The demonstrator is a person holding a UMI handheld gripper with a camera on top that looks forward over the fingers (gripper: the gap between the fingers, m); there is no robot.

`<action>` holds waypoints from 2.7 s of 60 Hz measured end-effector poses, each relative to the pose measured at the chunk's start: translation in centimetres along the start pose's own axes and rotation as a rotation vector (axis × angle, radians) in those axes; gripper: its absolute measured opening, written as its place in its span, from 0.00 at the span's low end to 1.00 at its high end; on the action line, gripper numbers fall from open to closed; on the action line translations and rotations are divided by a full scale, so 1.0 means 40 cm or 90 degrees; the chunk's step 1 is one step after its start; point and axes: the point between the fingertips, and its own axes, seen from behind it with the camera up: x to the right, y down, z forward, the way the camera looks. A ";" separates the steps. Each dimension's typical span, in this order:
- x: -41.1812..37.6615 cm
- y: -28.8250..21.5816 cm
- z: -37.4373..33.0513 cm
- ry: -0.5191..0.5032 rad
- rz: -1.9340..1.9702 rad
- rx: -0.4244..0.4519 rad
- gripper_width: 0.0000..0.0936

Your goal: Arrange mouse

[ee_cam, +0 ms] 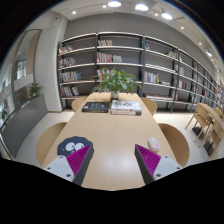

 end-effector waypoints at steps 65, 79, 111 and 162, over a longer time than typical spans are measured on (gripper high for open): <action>0.569 0.249 0.660 0.048 0.047 -0.156 0.52; 0.556 0.241 0.649 0.078 0.069 -0.201 0.33; -0.300 -0.316 0.452 -0.030 0.005 0.025 0.33; -0.400 0.130 0.491 0.013 0.040 -0.188 0.93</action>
